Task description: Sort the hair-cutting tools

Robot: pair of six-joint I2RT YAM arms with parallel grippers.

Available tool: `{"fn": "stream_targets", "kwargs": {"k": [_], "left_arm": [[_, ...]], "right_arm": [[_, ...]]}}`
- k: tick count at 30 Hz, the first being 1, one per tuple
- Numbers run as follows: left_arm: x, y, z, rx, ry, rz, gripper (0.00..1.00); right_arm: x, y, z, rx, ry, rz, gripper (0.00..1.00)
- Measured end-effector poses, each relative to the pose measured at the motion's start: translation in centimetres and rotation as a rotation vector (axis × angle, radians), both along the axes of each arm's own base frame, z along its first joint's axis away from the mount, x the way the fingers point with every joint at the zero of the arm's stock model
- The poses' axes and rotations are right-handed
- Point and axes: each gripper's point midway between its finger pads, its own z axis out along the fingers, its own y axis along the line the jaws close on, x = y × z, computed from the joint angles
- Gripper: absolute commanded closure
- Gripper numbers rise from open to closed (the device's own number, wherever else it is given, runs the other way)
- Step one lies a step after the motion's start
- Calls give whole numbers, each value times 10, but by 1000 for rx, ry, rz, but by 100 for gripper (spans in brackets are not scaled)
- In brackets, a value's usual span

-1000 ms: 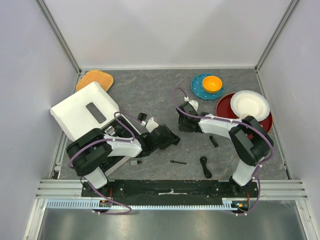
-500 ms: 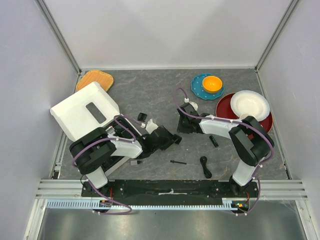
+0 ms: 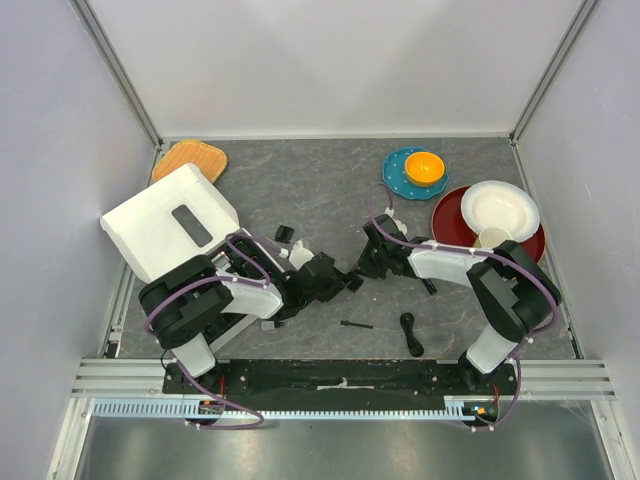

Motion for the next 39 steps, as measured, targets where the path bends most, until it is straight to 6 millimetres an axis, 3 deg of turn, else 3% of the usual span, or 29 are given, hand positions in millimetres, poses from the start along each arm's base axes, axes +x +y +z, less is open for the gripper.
{"fn": "stream_targets", "kwargs": {"k": [12, 18, 20, 22, 30, 35, 39], "left_arm": [[-1, 4, -2, 12, -1, 0, 81], [-1, 4, 2, 23, -21, -32, 83], [-1, 4, 4, 27, -31, -40, 88], [-1, 4, 5, 30, -35, -46, 98], [1, 6, 17, 31, -75, -65, 98], [1, 13, 36, 43, -108, -92, 98], [9, 26, 61, 32, -151, -108, 98]], "right_arm": [[-4, 0, 1, 73, 44, -117, 78], [-10, 0, 4, 94, 55, -121, 78], [-11, 0, 4, 100, 59, -125, 77], [-11, 0, 5, 104, 62, -128, 73], [-15, -1, 7, 104, 71, -120, 55], [-20, -7, 15, 84, 68, -104, 45], [-7, -16, 36, 74, 14, -114, 43]]}}
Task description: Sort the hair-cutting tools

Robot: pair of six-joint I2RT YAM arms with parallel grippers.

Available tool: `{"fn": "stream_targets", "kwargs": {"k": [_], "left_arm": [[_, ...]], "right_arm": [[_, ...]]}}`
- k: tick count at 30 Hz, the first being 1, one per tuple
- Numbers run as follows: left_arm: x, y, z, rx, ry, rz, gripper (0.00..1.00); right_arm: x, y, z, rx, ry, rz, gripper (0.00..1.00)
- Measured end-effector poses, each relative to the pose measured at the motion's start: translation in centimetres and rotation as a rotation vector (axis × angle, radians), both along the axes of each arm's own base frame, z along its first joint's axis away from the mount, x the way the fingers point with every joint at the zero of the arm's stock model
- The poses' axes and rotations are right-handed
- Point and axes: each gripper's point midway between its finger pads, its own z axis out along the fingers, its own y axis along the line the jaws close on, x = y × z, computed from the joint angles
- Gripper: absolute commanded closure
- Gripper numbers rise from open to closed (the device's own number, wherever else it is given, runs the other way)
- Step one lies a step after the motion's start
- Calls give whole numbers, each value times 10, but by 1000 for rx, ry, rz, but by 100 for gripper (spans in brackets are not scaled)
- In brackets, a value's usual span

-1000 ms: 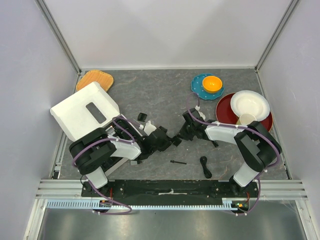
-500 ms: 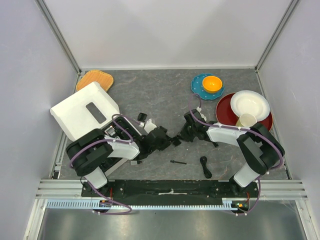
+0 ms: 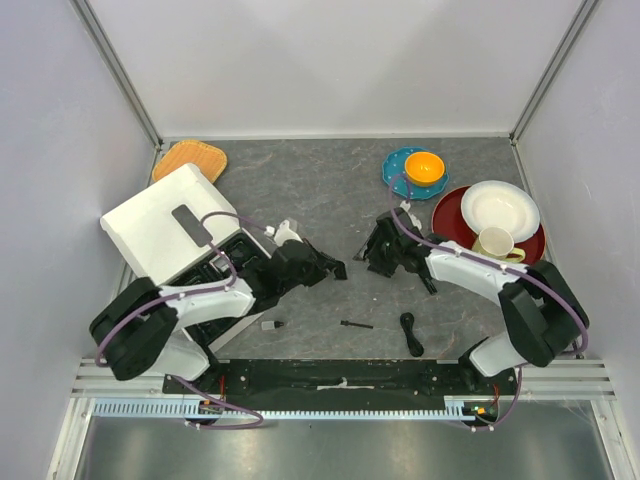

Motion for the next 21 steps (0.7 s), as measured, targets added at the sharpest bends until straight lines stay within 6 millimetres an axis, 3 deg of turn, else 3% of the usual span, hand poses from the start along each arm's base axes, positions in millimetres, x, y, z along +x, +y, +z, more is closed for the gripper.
{"fn": "stream_targets", "kwargs": {"k": [6, 12, 15, 21], "left_arm": [[21, 43, 39, -8, -64, 49, 98], [31, 116, 67, 2, -97, 215, 98], [25, 149, 65, 32, -82, 299, 98], [1, 174, 47, 90, 7, 365, 98]], "right_arm": [[21, -10, 43, -12, -134, -4, 39], [20, -15, 58, -28, -187, 25, 39], [18, -16, 57, -38, -183, 36, 39], [15, -14, 47, -47, -152, 60, 40]]}}
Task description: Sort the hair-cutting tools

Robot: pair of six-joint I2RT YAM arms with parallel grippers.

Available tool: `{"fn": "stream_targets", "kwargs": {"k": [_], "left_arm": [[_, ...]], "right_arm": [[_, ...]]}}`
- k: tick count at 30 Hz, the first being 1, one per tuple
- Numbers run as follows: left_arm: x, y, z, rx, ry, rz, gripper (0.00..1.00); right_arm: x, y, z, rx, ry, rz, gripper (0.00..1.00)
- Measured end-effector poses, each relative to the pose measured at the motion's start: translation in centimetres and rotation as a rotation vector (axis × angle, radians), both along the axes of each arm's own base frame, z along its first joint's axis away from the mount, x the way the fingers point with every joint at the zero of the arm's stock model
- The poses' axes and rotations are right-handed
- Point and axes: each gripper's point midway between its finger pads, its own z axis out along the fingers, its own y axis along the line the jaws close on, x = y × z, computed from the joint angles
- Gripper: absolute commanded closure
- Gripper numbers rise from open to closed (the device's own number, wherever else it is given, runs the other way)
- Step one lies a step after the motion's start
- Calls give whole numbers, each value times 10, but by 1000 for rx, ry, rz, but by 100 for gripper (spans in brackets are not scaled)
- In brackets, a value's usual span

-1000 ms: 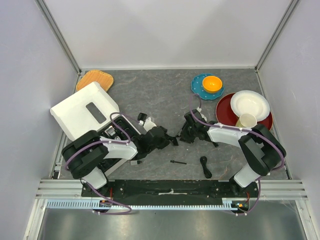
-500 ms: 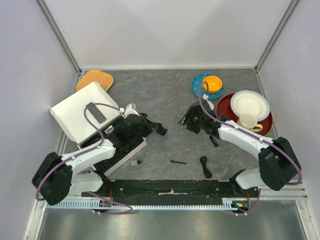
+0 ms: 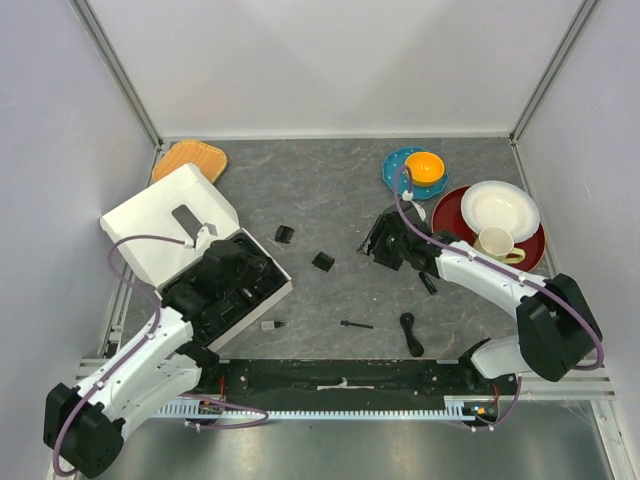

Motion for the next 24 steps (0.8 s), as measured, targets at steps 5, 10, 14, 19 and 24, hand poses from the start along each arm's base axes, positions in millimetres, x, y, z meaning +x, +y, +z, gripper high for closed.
{"fn": "stream_targets", "kwargs": {"k": [5, 10, 14, 19, 24], "left_arm": [[-16, 16, -10, 13, 64, 65, 98], [-26, 24, -30, 16, 123, 107, 98], [-29, 26, -43, 20, 162, 128, 98], [-26, 25, -47, 6, 168, 149, 98], [-22, 23, -53, -5, 168, 156, 98]], "right_arm": [[-4, -1, -10, -11, 28, 9, 40], [-6, -1, -14, -15, 41, 13, 40], [-8, -1, -17, -17, 48, 15, 41], [-9, -2, -19, -20, 53, 15, 40], [-9, -2, -20, -21, 55, 15, 41]]}}
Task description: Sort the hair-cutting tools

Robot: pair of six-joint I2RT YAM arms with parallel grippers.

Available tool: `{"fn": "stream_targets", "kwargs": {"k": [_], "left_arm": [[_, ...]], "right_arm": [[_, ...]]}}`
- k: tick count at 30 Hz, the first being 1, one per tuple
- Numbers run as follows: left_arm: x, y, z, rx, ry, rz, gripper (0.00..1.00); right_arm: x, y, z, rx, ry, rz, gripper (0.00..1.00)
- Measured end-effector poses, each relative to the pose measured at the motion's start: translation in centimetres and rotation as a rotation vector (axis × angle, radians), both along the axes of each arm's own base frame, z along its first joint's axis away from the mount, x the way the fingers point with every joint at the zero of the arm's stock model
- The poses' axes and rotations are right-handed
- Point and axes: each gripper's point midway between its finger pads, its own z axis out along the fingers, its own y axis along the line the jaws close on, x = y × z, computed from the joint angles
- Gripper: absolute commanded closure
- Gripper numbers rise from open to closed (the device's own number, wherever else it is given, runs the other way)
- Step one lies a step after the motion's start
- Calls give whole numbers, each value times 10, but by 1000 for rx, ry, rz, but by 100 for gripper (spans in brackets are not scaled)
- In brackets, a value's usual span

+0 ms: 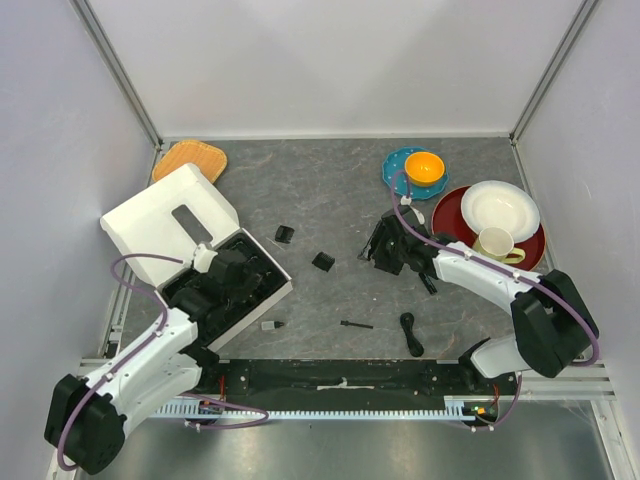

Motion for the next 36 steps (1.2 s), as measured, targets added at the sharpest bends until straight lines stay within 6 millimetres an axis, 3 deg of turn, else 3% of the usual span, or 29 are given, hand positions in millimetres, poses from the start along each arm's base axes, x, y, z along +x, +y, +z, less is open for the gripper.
{"fn": "stream_targets", "kwargs": {"k": [13, 27, 36], "left_arm": [[11, -10, -2, -64, -59, 2, 97], [-2, -4, -18, -66, -38, 2, 70], [-8, -4, -23, -65, -13, -11, 62]], "right_arm": [[-2, 1, -6, -4, 20, 9, 41], [-5, 1, -9, 1, 26, 16, 41], [-7, 2, -12, 6, 29, 21, 41]]}}
